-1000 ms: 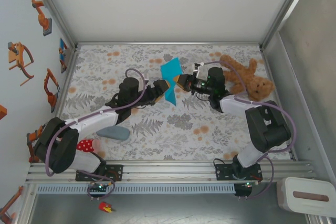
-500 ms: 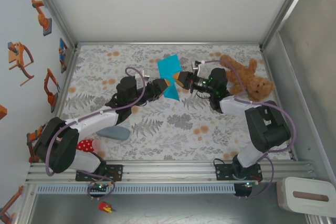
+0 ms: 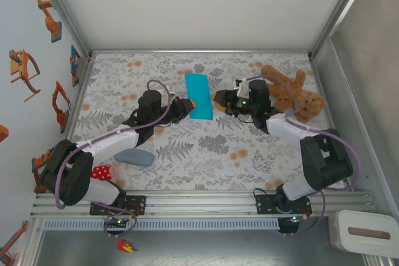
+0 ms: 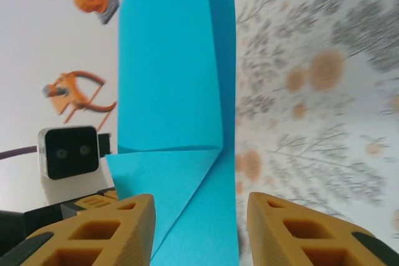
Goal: Fold a paper plane with a square sheet of paper (pick it up from the middle)
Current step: Turn over the paper at the center of the table.
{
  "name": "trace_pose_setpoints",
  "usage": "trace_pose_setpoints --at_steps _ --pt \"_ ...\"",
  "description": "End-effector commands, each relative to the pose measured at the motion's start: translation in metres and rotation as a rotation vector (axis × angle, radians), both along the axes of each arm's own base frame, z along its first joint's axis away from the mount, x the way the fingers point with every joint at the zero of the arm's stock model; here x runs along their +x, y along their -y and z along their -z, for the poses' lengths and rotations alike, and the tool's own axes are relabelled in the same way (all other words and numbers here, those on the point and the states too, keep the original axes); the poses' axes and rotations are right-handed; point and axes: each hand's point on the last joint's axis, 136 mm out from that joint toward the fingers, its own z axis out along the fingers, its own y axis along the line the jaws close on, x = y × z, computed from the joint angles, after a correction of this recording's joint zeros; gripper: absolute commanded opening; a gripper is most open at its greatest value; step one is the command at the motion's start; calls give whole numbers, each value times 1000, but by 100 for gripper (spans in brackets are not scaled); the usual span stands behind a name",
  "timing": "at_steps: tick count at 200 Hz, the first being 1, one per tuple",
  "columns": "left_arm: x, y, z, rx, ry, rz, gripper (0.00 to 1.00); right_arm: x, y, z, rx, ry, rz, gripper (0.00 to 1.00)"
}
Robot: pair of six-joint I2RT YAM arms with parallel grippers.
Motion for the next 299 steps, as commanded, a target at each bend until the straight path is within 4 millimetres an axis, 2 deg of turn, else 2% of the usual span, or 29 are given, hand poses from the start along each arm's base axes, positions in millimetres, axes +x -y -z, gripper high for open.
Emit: trace_pose_setpoints --at_steps 1,12,29,49,81,100,121,154,189,206,225,240,252,270,299 --pt "-1 -16 0 152 28 1 9 4 36 -2 -264 81 87 45" --pt "-6 -31 14 297 -6 -5 10 5 52 -3 -358 96 130 45" --pt "-11 -57 25 516 -36 -12 10 6 74 -4 -494 111 186 45" --pt "-14 -82 28 712 -38 -23 10 5 95 -6 -600 129 251 45" --pt "-11 -117 25 1003 -36 -65 10 4 115 -16 -666 156 326 45" --pt "-7 -125 19 1168 -10 -62 10 4 121 -18 -688 168 352 44" --pt "0 -128 23 1338 2 -70 10 4 127 -16 -714 167 370 44" --pt "9 -105 32 1500 34 -47 9 2 134 -12 -749 156 382 44" --pt "11 -70 63 1581 23 19 9 -4 145 -13 -764 161 421 43" --pt "7 -45 85 1526 -8 71 11 -7 153 -10 -774 152 444 43" --pt "0 -11 111 1356 -64 137 15 -9 158 -6 -775 136 458 43" --pt "-5 12 121 1222 -85 177 24 -9 158 -2 -771 120 457 43" --pt "-8 24 123 1134 -98 196 32 -10 156 3 -769 107 446 43" --pt "-7 35 114 1019 -96 209 41 -10 153 9 -765 90 424 42" --pt "-8 44 83 801 -71 234 52 -7 138 15 -723 78 359 42"
